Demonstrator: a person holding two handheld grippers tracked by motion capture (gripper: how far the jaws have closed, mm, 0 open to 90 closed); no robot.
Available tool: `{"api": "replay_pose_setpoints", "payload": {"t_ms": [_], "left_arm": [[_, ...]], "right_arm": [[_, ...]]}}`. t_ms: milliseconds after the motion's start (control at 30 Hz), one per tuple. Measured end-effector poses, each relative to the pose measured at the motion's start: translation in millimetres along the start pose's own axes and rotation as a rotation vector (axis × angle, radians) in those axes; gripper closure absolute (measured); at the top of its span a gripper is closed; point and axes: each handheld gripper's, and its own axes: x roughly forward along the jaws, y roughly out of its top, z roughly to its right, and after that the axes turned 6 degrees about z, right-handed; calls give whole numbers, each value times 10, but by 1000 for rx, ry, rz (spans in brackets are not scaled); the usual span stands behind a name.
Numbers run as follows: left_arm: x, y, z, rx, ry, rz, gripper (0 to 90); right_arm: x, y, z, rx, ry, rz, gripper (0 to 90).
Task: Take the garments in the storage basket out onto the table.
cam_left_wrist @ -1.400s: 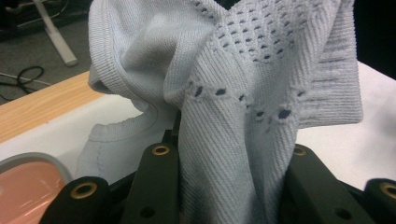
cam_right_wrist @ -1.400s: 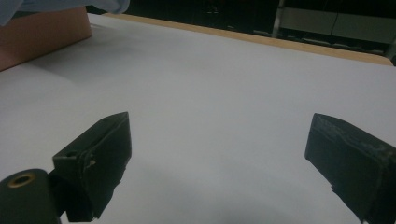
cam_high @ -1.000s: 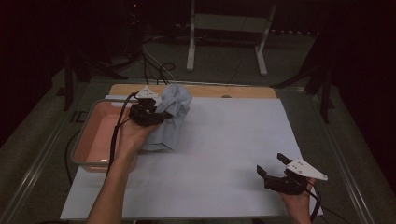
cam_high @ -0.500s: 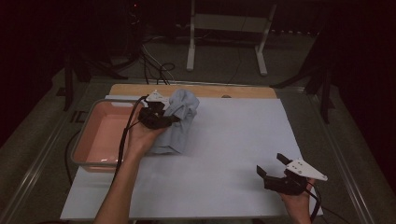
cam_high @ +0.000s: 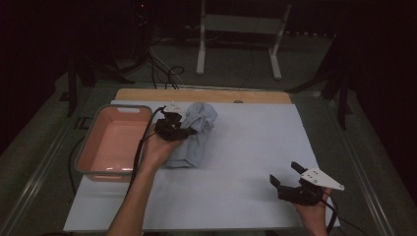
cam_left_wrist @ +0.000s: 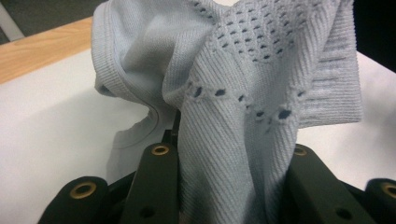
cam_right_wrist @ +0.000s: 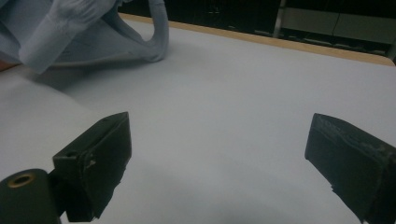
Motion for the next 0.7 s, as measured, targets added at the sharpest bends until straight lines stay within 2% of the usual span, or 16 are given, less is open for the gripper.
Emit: {"api": "replay_pose_setpoints", "payload": {"t_ms": [200, 267, 700], "left_arm": [[57, -30, 28, -7, -15, -7, 705], [91, -35, 66, -19, -33, 2, 704], [257, -41, 206, -11, -57, -17, 695]], "right_arm": [[0, 0, 0, -1, 1, 0, 73], [6, -1, -3, -3, 1, -1, 73], [8, -1, -7, -6, 0, -3, 73]]}}
